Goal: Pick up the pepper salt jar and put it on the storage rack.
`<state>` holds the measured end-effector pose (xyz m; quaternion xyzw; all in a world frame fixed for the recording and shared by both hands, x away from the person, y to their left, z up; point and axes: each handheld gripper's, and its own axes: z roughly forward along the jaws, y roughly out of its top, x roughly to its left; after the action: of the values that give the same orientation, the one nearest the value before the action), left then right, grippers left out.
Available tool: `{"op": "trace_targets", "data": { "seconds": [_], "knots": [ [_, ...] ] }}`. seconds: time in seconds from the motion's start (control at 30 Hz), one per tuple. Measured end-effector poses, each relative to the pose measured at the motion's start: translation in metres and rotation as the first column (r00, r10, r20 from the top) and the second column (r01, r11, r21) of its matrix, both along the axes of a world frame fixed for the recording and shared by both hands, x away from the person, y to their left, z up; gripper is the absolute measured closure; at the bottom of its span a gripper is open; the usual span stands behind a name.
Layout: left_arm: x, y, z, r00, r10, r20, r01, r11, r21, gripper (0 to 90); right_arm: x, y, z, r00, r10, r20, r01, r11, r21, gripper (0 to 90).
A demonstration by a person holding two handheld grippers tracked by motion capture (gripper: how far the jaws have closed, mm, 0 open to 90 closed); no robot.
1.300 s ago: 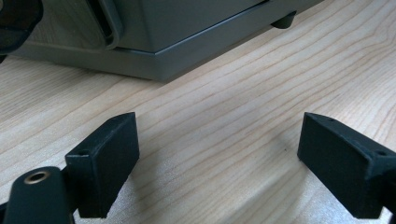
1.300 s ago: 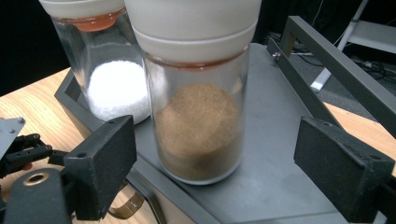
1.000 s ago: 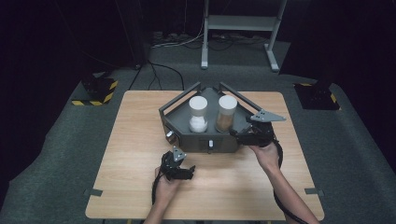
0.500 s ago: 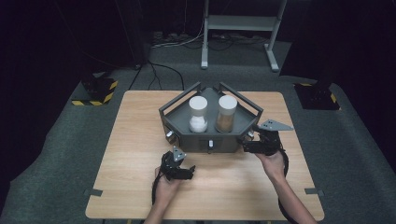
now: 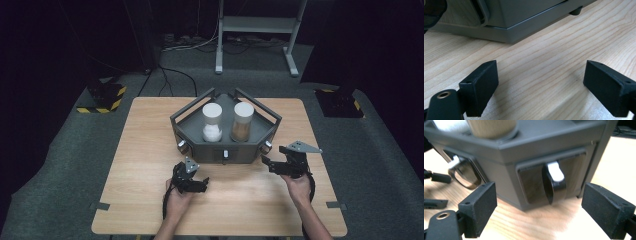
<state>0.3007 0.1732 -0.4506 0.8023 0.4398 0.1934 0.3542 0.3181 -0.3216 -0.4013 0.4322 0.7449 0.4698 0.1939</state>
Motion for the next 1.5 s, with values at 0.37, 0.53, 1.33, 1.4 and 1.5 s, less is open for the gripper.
{"op": "trace_targets", "data": {
  "seconds": [0.37, 0.53, 1.33, 1.4, 1.5],
  "knots": [
    [0.0, 0.0, 0.0, 1.0, 0.0, 0.0, 0.0, 1.0, 0.0, 12.8, -0.009, 0.003, -0.025, 0.999, -0.006, -0.045, 0.006, 0.9999, -0.014, 12.6],
    [0.0, 0.0, 0.0, 1.0, 0.0, 0.0, 0.0, 1.0, 0.0, 12.8, -0.011, 0.009, -0.036, 0.9976, -0.005, -0.069, 0.003, 0.9996, -0.028, 12.5],
    [0.0, 0.0, 0.0, 1.0, 0.001, 0.0, -0.001, 1.0, 0.0, 12.8, -0.011, 0.048, -0.048, 0.9946, -0.007, -0.104, -0.01, 0.9867, -0.162, 12.2],
    [0.0, 0.0, 0.0, 1.0, 0.001, 0.0, -0.001, 1.0, 0.0, 12.8, -0.009, 0.051, -0.047, 0.9935, -0.011, -0.113, -0.009, 0.9844, -0.176, 12.1],
    [0.0, 0.0, 0.0, 1.0, 0.001, 0.001, -0.001, 1.0, 0.002, 12.8, -0.006, 0.06, -0.044, 0.9913, -0.02, -0.13, -0.01, 0.9747, -0.223, 11.7]
  ]
}}
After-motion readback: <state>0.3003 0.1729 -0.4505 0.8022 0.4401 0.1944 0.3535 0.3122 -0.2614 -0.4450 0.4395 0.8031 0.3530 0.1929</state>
